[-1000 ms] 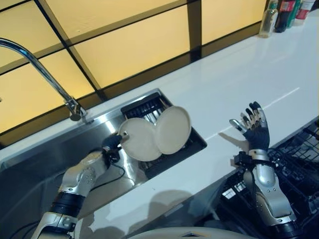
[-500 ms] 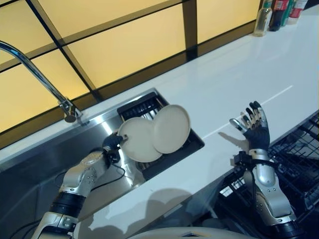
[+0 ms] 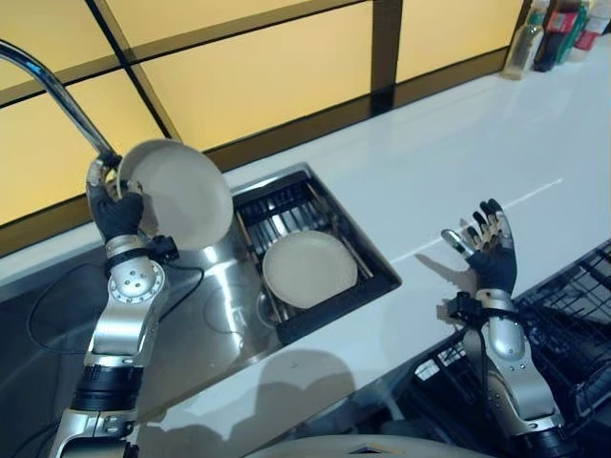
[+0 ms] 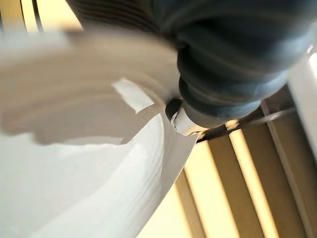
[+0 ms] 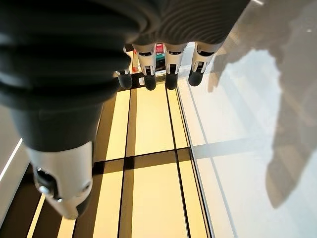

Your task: Pick up plates and place into dishwasher.

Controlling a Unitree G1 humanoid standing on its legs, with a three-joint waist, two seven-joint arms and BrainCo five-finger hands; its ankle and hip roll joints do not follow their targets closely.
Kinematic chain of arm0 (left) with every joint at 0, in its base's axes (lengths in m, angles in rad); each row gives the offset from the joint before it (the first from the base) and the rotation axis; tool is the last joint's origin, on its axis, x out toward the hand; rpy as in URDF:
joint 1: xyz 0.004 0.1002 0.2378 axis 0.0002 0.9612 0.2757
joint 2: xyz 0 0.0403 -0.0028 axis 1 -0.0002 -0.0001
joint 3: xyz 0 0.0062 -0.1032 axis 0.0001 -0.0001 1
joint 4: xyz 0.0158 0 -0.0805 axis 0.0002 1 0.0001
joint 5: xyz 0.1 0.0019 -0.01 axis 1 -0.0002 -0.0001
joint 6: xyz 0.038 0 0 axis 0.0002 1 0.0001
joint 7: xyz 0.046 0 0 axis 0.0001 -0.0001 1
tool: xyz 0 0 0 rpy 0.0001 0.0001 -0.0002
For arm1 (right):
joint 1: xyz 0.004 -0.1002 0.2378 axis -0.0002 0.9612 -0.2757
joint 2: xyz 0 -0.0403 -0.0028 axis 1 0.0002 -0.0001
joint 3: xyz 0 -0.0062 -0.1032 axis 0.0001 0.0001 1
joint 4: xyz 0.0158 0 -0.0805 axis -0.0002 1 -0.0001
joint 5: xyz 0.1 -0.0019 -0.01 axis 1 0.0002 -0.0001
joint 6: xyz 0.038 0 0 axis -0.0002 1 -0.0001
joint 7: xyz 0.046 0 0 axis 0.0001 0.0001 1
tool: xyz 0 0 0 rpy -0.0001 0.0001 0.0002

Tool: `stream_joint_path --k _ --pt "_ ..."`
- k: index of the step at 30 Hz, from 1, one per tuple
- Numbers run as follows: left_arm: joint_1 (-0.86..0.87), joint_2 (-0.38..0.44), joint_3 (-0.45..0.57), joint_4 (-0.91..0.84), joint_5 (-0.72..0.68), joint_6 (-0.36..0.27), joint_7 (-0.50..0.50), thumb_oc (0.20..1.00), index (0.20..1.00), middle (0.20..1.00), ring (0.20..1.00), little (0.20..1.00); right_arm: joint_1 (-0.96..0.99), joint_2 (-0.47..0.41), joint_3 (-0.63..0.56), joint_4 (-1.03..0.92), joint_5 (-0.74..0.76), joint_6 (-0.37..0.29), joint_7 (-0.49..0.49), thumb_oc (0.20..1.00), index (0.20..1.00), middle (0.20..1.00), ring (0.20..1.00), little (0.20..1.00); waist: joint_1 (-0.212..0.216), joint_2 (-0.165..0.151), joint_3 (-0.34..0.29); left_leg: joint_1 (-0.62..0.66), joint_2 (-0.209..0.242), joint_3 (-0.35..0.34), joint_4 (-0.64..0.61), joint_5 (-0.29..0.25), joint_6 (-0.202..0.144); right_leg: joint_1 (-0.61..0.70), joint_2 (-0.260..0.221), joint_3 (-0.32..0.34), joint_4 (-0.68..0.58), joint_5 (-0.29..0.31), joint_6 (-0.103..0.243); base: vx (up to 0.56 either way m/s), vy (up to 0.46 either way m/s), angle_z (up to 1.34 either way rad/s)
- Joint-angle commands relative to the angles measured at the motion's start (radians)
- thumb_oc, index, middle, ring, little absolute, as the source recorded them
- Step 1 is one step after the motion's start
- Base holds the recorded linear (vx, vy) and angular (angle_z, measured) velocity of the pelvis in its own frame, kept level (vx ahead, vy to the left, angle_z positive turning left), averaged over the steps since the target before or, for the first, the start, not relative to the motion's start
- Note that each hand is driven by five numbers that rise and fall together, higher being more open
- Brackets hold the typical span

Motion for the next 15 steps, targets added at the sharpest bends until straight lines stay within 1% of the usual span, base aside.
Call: stream_joint_path --k 1,3,5,6,7,8,9,10,13,15 --pt "-0.048 0.069 0.042 -0.019 0.089 -0.106 0.097 0.2 0.2 0.2 0.2 0.2 -0.041 0.033 0.026 -0.019 -0.014 -0.058 -0.02 1.0 1.0 1.0 1.0 1.0 0.009 -0.045 -0.05 -0.055 -0.027 -0.07 0.006 -0.014 0.031 0.06 -0.041 -0.033 0.009 -0.111 0.071 -0.01 -0.01 0.04" --pt "-0.048 0.075 0.057 -0.025 0.1 -0.142 0.12 0.2 0.2 0.2 0.2 0.2 -0.041 0.033 0.032 -0.023 -0.014 -0.054 -0.026 1.0 1.0 1.0 1.0 1.0 0.013 -0.048 -0.054 -0.054 -0.026 -0.073 0.005 -0.015 0.03 0.063 -0.041 -0.036 0.009 -0.113 0.071 -0.01 -0.004 0.05" --pt "-0.046 0.073 0.061 -0.04 0.091 -0.18 0.087 0.2 0.2 0.2 0.2 0.2 -0.041 0.035 0.034 -0.029 -0.014 -0.051 -0.026 1.0 1.0 1.0 1.0 1.0 0.015 -0.05 -0.056 -0.054 -0.025 -0.075 0.005 -0.015 0.03 0.064 -0.04 -0.036 0.009 -0.114 0.07 -0.01 0.0 0.02" --pt "-0.044 0.069 0.06 -0.055 0.075 -0.193 0.046 0.2 0.2 0.2 0.2 0.2 -0.04 0.037 0.034 -0.033 -0.015 -0.05 -0.019 1.0 1.0 1.0 1.0 1.0 0.016 -0.052 -0.056 -0.054 -0.024 -0.077 0.005 -0.015 0.029 0.064 -0.04 -0.036 0.009 -0.114 0.07 0.0 0.0 0.0" --pt "-0.04 0.064 0.049 -0.074 0.032 -0.21 -0.035 0.2 0.2 0.2 0.2 0.2 -0.04 0.036 0.034 -0.042 -0.018 -0.053 0.0 1.0 1.0 1.0 1.0 1.0 0.017 -0.053 -0.056 -0.054 -0.023 -0.078 0.004 -0.016 0.029 0.064 -0.039 -0.037 0.009 -0.114 0.071 0.0 0.0 0.0" --pt "-0.036 0.054 0.04 -0.094 -0.008 -0.213 -0.095 0.2 0.2 0.2 0.2 0.2 -0.04 0.036 0.034 -0.049 -0.019 -0.055 0.024 1.0 1.0 1.0 1.0 1.0 0.019 -0.053 -0.056 -0.054 -0.022 -0.079 0.004 -0.016 0.029 0.063 -0.039 -0.038 0.009 -0.115 0.071 0.0 0.0 0.0" --pt "-0.029 0.04 0.025 -0.12 -0.052 -0.217 -0.163 0.2 0.2 0.2 0.2 0.2 -0.044 0.036 0.036 -0.059 -0.014 -0.061 0.071 1.0 1.0 1.0 1.0 1.0 0.022 -0.054 -0.055 -0.055 -0.022 -0.08 0.004 -0.016 0.03 0.063 -0.039 -0.039 0.009 -0.115 0.071 0.0 0.0 0.0" --pt "-0.022 0.025 0.006 -0.143 -0.131 -0.226 -0.258 0.2 0.2 0.2 0.2 0.2 -0.051 0.036 0.04 -0.069 -0.008 -0.07 0.132 1.0 1.0 1.0 1.0 1.0 0.027 -0.055 -0.054 -0.056 -0.021 -0.082 0.004 -0.016 0.03 0.064 -0.039 -0.041 0.009 -0.115 0.071 -0.04 -0.004 0.01" --pt "0.007 -0.026 -0.038 -0.193 -0.275 -0.233 -0.44 0.2 0.2 0.2 0.2 0.2 -0.069 0.03 0.063 -0.094 0.009 -0.1 0.27 1.0 1.0 1.0 1.0 1.0 0.041 -0.06 -0.049 -0.058 -0.02 -0.09 0.005 -0.015 0.031 0.063 -0.038 -0.044 0.009 -0.113 0.068 -0.04 -0.011 0.06" --pt "0.014 -0.053 -0.074 -0.203 -0.323 -0.243 -0.524 0.2 0.2 0.2 0.2 0.2 -0.091 0.025 0.084 -0.102 0.03 -0.107 0.337 1.0 1.0 1.0 1.0 1.0 0.047 -0.064 -0.047 -0.058 -0.018 -0.092 0.003 -0.015 0.031 0.061 -0.036 -0.044 0.009 -0.112 0.066 -0.02 -0.005 0.02"
